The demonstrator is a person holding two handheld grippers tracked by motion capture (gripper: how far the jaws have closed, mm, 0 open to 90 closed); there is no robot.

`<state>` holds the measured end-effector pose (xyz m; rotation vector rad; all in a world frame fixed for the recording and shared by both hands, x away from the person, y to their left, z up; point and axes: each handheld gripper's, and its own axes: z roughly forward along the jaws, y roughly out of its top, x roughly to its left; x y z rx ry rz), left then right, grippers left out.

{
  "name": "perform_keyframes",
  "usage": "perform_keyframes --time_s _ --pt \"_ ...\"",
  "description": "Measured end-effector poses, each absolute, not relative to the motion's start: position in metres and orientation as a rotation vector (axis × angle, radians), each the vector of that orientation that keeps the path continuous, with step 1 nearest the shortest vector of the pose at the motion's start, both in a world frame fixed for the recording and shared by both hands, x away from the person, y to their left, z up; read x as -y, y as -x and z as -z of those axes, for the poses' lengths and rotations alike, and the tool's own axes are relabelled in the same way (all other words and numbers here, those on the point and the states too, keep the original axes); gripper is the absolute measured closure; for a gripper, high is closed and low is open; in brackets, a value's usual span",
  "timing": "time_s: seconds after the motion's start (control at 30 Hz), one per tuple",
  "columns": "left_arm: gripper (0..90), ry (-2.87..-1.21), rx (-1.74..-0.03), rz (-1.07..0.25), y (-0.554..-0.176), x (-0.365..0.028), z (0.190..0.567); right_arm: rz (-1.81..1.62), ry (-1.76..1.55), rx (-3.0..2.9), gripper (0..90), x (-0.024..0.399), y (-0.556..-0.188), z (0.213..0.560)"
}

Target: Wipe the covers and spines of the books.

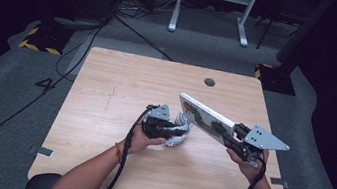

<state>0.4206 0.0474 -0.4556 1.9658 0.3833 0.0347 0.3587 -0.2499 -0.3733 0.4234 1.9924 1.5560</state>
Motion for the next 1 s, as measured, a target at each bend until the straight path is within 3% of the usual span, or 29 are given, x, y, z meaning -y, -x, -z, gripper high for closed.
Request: perform_keyframes --time_s 0.63,1.0 --pt "81.0 -1.901 -0.382 -0.077 -0.406 -0.027 0.458 -1.643 -0.517 -1.961 75.4 0.232 -0.366 0.381" --pt "82.1 -1.814 -0.419 -0.23 -0.406 -0.054 0.434 -1.698 -0.571 -1.978 75.2 0.239 -0.369 0.388"
